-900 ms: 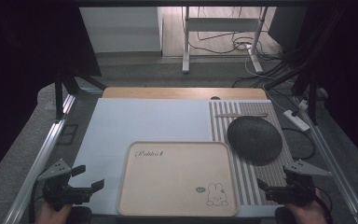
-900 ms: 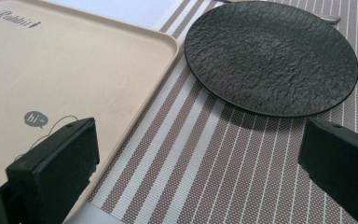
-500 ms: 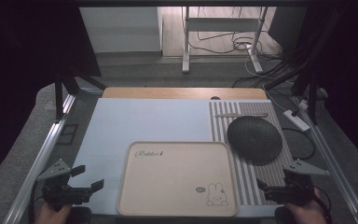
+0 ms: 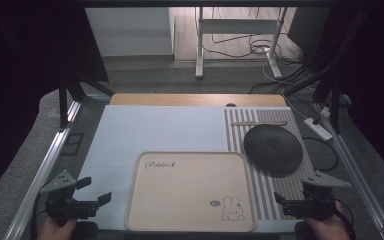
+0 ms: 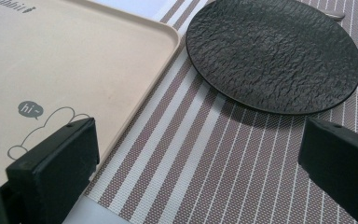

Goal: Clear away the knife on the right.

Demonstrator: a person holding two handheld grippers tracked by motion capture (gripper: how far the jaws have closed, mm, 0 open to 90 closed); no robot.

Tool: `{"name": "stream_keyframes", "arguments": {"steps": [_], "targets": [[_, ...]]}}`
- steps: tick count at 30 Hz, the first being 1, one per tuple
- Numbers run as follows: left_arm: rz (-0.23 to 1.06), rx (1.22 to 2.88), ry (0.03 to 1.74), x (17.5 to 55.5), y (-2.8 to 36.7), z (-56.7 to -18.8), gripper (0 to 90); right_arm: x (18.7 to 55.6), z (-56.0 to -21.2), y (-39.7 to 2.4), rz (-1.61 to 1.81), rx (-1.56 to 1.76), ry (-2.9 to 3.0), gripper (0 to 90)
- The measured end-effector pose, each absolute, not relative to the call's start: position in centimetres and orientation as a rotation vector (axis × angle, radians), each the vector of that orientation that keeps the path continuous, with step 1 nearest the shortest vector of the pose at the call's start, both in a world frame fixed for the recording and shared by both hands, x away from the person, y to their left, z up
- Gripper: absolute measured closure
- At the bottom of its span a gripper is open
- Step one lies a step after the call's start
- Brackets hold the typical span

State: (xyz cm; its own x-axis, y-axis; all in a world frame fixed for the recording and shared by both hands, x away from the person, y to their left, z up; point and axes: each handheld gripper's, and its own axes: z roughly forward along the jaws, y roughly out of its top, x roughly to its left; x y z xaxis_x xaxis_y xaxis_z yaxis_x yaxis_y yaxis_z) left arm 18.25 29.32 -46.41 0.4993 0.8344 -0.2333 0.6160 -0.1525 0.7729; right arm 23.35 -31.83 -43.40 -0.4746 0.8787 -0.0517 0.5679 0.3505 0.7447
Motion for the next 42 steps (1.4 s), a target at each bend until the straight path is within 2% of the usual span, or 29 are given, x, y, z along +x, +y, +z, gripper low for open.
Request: {"name": "stream_keyframes", "arguments": {"steps": [22, 42], "targets": [[0.307, 1.873, 1.210, 18.4, 29.3, -46.4, 3.5, 24.3, -43.2, -31.3, 0.940, 1.206, 2.186, 0.0], [0.297, 1.868, 1.214, 18.5, 29.3, -46.5, 3.5, 28.0, -43.8, -31.0, 0.975, 1.206, 2.224, 0.0]]}}
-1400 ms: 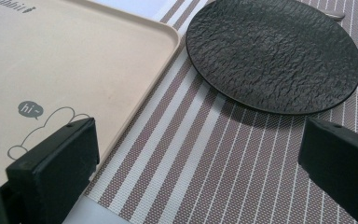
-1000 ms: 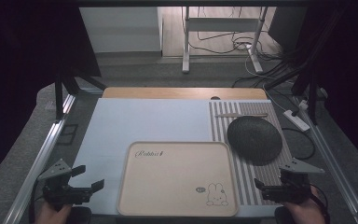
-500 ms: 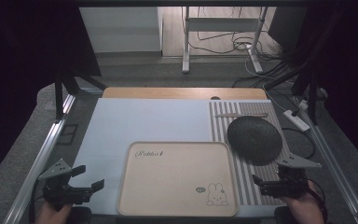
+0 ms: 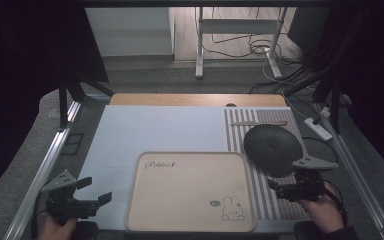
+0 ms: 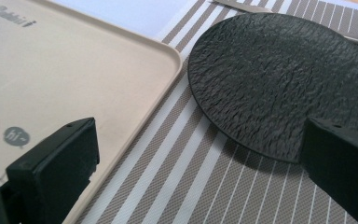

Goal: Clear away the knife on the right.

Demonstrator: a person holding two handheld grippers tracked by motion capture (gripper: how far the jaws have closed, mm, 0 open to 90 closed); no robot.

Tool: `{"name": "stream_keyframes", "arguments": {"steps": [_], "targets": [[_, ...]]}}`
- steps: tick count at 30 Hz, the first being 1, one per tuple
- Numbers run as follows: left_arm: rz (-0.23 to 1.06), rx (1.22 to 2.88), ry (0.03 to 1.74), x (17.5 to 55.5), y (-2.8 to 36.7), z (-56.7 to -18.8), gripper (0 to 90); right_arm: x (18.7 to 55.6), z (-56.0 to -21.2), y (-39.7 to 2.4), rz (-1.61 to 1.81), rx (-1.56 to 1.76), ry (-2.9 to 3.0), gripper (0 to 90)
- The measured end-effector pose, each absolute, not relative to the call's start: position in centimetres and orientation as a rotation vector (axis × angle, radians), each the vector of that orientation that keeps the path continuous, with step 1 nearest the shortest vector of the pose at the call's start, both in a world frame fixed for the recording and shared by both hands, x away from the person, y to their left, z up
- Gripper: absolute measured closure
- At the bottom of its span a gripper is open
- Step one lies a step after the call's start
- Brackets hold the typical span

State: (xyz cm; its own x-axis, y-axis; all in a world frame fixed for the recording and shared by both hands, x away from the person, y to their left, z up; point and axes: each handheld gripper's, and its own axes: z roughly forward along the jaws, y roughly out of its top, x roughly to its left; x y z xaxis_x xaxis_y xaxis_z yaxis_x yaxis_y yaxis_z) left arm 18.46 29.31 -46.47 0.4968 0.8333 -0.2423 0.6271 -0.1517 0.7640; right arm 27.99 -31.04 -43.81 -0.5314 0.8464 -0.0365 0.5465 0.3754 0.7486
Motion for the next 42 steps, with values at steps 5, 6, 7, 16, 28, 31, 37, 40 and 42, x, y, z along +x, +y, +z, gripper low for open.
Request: {"name": "stream_keyframes", "arguments": {"steps": [5, 6, 7, 16, 28, 31, 37, 40, 42], "targets": [[0.296, 1.866, 1.216, 18.5, 29.3, -46.5, 3.5, 29.3, -44.2, -30.7, 0.940, 1.183, 2.277, 0.0], [0.295, 1.867, 1.216, 18.5, 29.3, -46.5, 3.5, 29.6, -44.2, -30.7, 0.927, 1.175, 2.289, 0.0], [0.296, 1.866, 1.216, 18.5, 29.3, -46.5, 3.5, 29.8, -44.3, -30.7, 0.915, 1.164, 2.299, 0.0], [0.294, 1.867, 1.217, 18.5, 29.3, -46.5, 3.5, 33.0, -45.0, -31.0, 0.939, 1.155, 2.314, 0.0], [0.292, 1.865, 1.216, 18.5, 29.4, -46.5, 3.5, 38.1, -46.1, -30.7, 0.875, 1.194, 2.314, 0.0], [0.292, 1.864, 1.217, 18.5, 29.4, -46.5, 3.5, 39.4, -46.3, -30.4, 0.871, 1.207, 2.318, 0.0], [0.292, 1.864, 1.217, 18.6, 29.4, -46.5, 3.5, 41.9, -46.7, -30.0, 0.870, 1.255, 2.333, 0.0], [0.292, 1.864, 1.216, 18.6, 29.4, -46.5, 3.5, 43.2, -46.8, -29.6, 0.832, 1.251, 2.340, 0.0], [0.292, 1.865, 1.216, 18.6, 29.4, -46.5, 3.5, 44.1, -46.8, -29.3, 0.831, 1.259, 2.339, 0.0]]}}
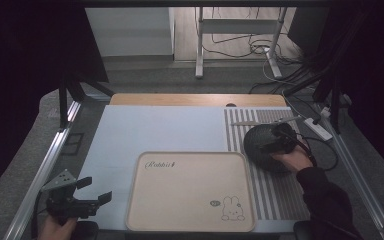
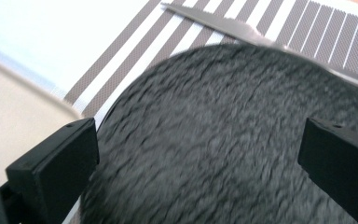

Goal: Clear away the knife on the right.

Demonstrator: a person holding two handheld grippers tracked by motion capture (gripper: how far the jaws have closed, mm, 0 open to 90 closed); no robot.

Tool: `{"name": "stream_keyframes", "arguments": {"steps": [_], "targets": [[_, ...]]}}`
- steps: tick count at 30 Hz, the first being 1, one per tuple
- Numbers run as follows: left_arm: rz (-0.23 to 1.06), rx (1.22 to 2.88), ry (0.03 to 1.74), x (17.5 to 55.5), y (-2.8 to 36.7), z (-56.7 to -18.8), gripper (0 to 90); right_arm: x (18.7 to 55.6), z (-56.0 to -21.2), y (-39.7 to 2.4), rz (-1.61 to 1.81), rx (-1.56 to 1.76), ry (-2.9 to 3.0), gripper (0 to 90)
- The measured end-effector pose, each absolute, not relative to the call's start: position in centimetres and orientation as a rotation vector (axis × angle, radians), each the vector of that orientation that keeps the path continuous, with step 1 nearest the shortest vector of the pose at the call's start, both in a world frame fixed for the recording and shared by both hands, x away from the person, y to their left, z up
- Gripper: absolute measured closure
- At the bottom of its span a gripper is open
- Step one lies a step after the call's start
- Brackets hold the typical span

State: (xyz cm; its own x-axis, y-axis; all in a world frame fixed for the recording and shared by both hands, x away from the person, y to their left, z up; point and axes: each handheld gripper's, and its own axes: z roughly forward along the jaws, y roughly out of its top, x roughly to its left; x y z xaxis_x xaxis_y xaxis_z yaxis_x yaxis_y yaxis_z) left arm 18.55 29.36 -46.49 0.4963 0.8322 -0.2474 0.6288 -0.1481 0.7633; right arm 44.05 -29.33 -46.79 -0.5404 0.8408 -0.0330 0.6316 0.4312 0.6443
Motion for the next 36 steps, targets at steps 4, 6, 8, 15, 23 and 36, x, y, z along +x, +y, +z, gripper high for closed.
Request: {"name": "stream_keyframes", "arguments": {"steps": [4, 6, 8, 15, 23, 36], "targets": [[0.293, 1.866, 1.214, 18.6, 29.4, -46.5, 3.5, 45.7, -46.8, -28.5, 0.820, 1.284, 2.340, 0.0], [0.293, 1.865, 1.214, 18.5, 29.4, -46.5, 3.5, 46.5, -47.0, -28.1, 0.814, 1.291, 2.349, 0.0], [0.293, 1.864, 1.213, 18.5, 29.4, -46.5, 3.5, 47.2, -47.1, -27.7, 0.806, 1.296, 2.358, 1.4], [0.292, 1.865, 1.212, 18.6, 29.4, -46.5, 3.5, 49.7, -47.3, -26.7, 0.790, 1.254, 2.388, 22.9], [0.292, 1.868, 1.212, 18.6, 29.4, -46.5, 3.5, 52.8, -48.0, -25.8, 0.755, 1.213, 2.477, 72.2], [0.288, 1.865, 1.211, 18.6, 29.4, -46.5, 3.5, 57.2, -50.1, -25.1, 0.682, 1.231, 2.576, 89.8]]}}
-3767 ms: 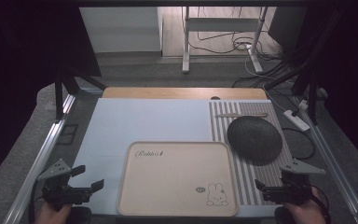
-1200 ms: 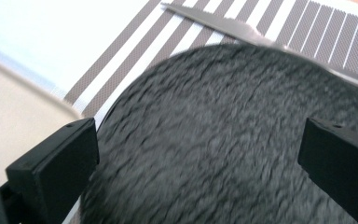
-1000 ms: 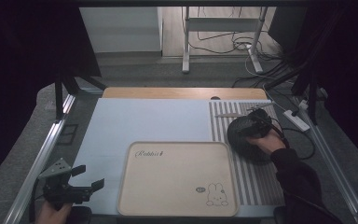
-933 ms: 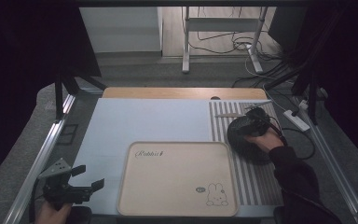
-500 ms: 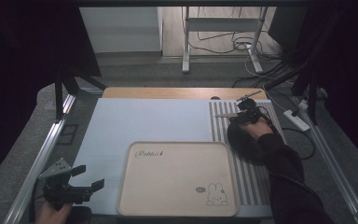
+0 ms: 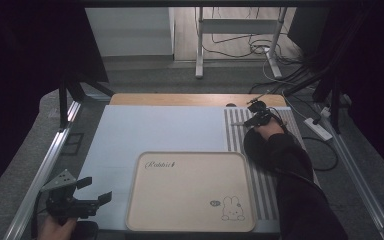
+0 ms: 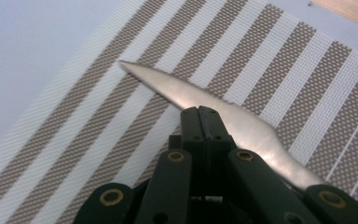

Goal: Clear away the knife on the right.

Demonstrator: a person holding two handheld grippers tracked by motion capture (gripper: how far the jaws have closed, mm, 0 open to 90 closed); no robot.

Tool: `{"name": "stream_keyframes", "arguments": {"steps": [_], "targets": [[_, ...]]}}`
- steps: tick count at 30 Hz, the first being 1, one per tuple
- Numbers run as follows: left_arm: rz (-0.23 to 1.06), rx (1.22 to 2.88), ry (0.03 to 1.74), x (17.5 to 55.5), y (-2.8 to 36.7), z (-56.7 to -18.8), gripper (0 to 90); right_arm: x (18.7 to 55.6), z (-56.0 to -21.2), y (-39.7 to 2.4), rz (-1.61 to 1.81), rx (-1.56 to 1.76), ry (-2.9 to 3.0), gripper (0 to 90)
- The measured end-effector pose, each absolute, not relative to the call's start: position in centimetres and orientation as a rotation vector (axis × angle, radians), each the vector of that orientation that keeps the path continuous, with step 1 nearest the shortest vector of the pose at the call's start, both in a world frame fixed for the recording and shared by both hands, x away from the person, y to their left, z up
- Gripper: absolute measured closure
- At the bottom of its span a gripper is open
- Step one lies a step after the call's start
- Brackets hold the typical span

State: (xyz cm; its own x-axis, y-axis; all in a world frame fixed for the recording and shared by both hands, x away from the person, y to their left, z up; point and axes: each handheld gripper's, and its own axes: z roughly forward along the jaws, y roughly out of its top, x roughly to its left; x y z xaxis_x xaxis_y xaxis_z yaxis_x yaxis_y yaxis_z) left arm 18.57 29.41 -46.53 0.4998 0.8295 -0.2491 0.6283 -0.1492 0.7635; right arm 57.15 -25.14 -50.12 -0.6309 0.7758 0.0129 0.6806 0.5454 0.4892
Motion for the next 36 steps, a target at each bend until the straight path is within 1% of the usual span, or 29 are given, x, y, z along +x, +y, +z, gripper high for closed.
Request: {"name": "stream_keyframes", "arguments": {"steps": [4, 14, 20, 24, 27, 29, 33, 36], "targets": [[0.288, 1.864, 1.212, 18.5, 29.4, -46.5, 3.5, 58.1, -50.1, -25.6, 0.648, 1.239, 2.525, 89.8], [0.289, 1.871, 1.212, 18.6, 29.4, -46.5, 3.6, 59.6, -50.1, -28.8, 0.654, 1.352, 2.399, 89.8], [0.289, 1.870, 1.212, 18.6, 29.4, -46.5, 3.6, 59.8, -50.2, -30.0, 0.686, 1.419, 2.345, 89.8], [0.290, 1.871, 1.210, 18.6, 29.3, -46.5, 3.6, 59.6, -49.3, -30.2, 0.723, 1.429, 2.321, 88.4], [0.290, 1.869, 1.209, 18.5, 29.4, -46.5, 3.6, 59.3, -48.3, -30.6, 0.755, 1.457, 2.286, 74.3], [0.290, 1.869, 1.208, 18.5, 29.4, -46.5, 3.6, 59.0, -47.8, -30.9, 0.737, 1.447, 2.268, 61.2], [0.291, 1.873, 1.207, 18.6, 29.3, -46.5, 3.6, 59.0, -47.8, -31.5, 0.692, 1.522, 2.295, 26.8], [0.291, 1.875, 1.206, 18.6, 29.3, -46.5, 3.6, 59.0, -47.9, -31.7, 0.635, 1.523, 2.265, 12.6]]}}
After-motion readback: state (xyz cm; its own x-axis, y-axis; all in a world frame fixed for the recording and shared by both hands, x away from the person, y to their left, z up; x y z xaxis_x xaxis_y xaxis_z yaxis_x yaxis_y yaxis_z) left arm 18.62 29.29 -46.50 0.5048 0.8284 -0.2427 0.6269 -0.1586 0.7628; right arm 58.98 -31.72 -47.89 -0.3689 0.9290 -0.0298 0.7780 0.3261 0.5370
